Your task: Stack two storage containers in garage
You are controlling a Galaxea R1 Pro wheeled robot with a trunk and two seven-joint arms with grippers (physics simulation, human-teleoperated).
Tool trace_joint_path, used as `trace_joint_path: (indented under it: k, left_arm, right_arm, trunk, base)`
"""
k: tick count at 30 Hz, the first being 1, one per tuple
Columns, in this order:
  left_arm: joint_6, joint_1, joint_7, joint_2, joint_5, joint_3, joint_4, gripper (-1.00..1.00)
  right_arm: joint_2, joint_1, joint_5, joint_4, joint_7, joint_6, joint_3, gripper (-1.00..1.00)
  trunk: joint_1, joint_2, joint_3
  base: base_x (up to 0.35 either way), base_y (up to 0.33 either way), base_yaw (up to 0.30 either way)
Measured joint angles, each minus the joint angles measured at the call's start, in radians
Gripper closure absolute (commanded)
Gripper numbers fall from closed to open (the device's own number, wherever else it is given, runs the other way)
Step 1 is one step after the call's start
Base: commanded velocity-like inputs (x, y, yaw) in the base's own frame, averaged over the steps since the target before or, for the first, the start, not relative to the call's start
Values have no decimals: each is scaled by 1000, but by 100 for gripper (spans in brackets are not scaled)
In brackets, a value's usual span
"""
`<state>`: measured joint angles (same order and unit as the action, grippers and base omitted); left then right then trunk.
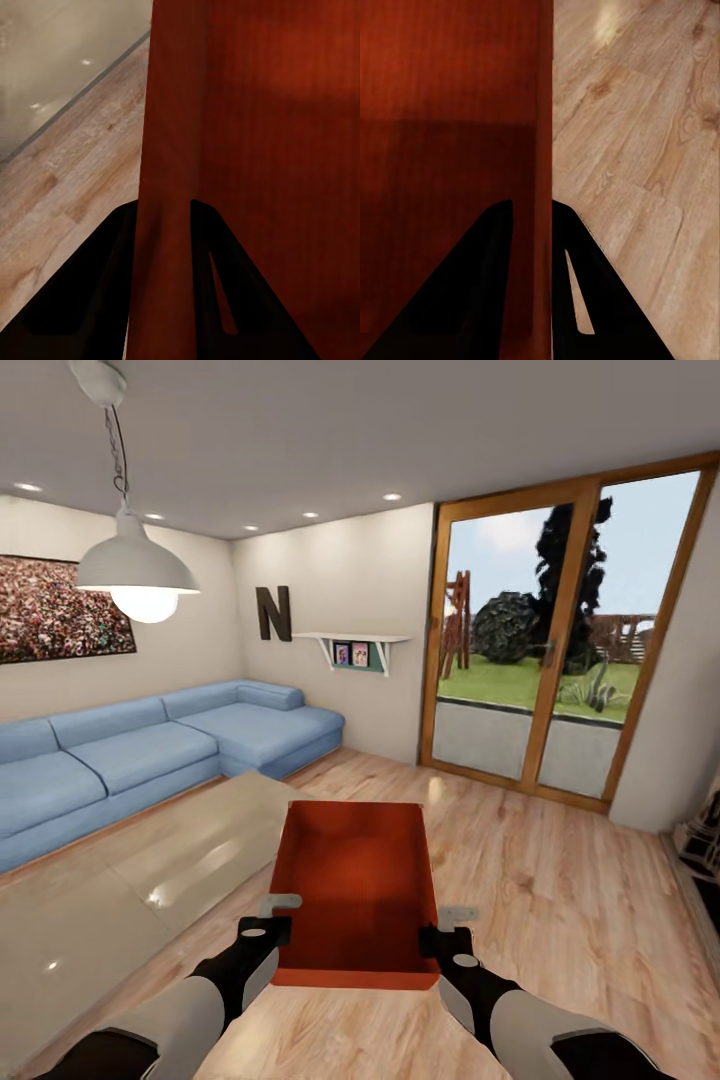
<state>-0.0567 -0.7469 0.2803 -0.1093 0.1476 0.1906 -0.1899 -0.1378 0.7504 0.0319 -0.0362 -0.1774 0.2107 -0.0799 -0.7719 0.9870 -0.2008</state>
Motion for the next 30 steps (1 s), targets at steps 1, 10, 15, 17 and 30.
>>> trace_joint_path:
  k: [1,10,15,17,30]
  left_arm:
    - [0,0,0,0,0,0,0,100]
    - [11,0,-2,0,11,2,10,100]
    - [10,0,-2,0,11,2,9,100]
    - [11,0,-2,0,11,2,10,100]
    - [11,0,-2,0,11,2,9,100]
  right_arm:
    - [0,0,0,0,0,0,0,100]
    - [1,0,-6,0,1,-1,0,100]
    - [1,0,-7,-1,1,-2,1,100]
    - [1,0,-7,-1,1,-2,1,100]
    - [1,0,-7,-2,1,-2,1,100]
  trunk:
    - [0,0,0]
    - [0,0,0]
    - [0,0,0]
    - [0,0,0]
    - [0,0,0]
  base:
    - [0,0,300]
    - [0,0,300]
    - [0,0,300]
    - [0,0,300]
    - [0,0,300]
